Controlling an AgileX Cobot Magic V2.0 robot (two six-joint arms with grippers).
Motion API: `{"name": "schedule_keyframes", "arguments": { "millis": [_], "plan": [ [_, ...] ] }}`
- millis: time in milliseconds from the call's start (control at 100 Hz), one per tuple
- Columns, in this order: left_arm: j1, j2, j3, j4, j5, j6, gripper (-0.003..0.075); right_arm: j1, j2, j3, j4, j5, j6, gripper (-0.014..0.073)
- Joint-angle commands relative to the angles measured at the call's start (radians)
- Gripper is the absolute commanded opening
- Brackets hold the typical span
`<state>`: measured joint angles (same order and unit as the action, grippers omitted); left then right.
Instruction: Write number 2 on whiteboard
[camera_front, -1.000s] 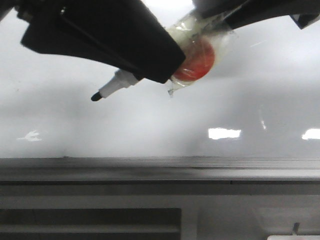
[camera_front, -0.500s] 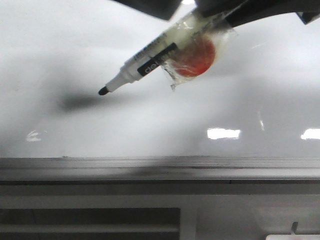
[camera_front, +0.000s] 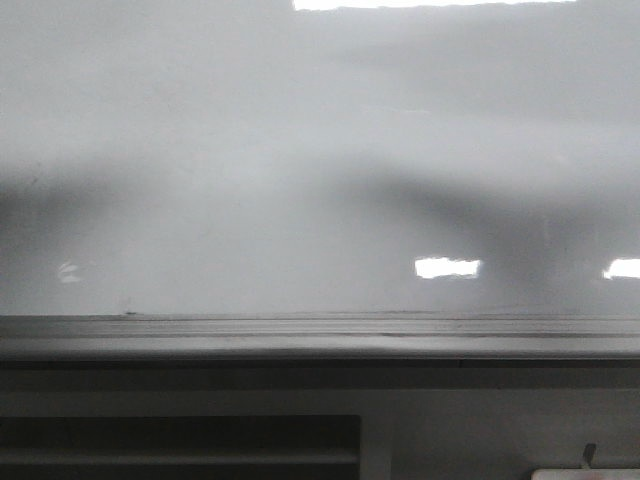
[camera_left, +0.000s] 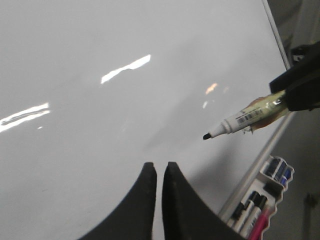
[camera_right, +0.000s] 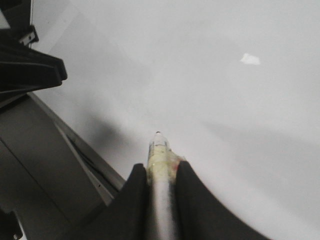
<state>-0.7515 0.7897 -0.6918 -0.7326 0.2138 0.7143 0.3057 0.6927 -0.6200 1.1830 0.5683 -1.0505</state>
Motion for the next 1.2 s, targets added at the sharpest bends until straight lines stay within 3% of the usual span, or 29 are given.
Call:
{"name": "schedule_keyframes", "arguments": {
  "millis": [0, 460, 740, 1030, 1190],
  "plan": [
    [0.004, -0.057, 0.036, -0.080, -0.162, -0.013, -0.0020, 0.003, -0.004, -0.023, 0.048, -0.068, -0.016, -0.0046],
    [0.004, -0.122, 0.122, -0.114, -0.214, -0.013, -0.0020, 0.003, 0.220, -0.064, 0.373, -0.086, -0.353, -0.0046],
    [0.004, -0.122, 0.122, -0.114, -0.214, -0.013, -0.0020, 0.003, 0.282, -0.086, 0.380, -0.144, -0.360, -0.0046],
    [0.004, -0.122, 0.122, -0.112, -0.214, -0.011, -0.0020, 0.003, 0.187, -0.043, 0.378, -0.333, -0.354, -0.0046],
    [0.004, -0.122, 0.122, -0.112, -0.214, -0.011, -0.0020, 0.003, 0.115, 0.029, 0.378, -0.365, -0.347, -0.0046]
  ]
}}
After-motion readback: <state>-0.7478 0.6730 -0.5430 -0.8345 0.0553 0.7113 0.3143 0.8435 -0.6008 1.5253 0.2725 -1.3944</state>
